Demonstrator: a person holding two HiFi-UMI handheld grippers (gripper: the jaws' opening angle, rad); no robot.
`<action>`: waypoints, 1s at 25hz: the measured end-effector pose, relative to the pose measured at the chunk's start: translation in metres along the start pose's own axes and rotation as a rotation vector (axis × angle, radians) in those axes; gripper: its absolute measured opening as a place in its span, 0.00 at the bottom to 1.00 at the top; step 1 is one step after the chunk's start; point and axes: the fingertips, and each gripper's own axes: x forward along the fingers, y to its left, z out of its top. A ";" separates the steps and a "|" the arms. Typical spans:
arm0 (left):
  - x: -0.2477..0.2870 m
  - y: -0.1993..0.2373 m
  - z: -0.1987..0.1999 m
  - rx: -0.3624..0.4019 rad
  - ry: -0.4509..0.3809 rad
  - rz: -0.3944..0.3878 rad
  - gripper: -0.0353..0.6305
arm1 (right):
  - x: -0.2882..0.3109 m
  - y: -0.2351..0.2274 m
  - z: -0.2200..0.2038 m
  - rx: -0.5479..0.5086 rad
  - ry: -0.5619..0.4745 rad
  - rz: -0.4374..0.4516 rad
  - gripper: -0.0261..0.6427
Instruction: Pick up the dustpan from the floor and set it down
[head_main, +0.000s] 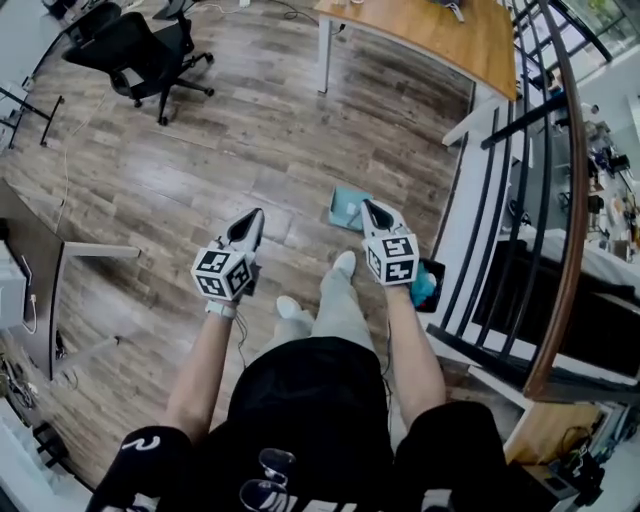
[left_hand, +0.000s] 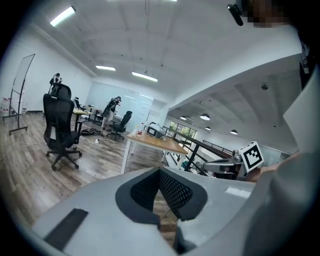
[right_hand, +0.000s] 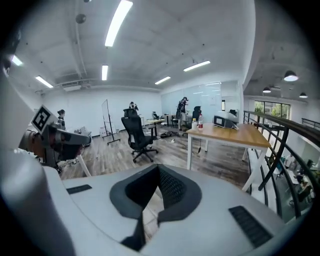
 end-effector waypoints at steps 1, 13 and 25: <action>-0.009 -0.002 0.003 0.004 -0.012 0.000 0.05 | -0.007 0.009 0.011 -0.007 -0.026 0.006 0.03; -0.074 -0.045 0.048 0.070 -0.133 0.042 0.05 | -0.084 0.067 0.080 -0.066 -0.175 0.136 0.03; -0.050 -0.124 0.072 0.090 -0.189 0.100 0.05 | -0.124 0.007 0.077 -0.068 -0.170 0.231 0.03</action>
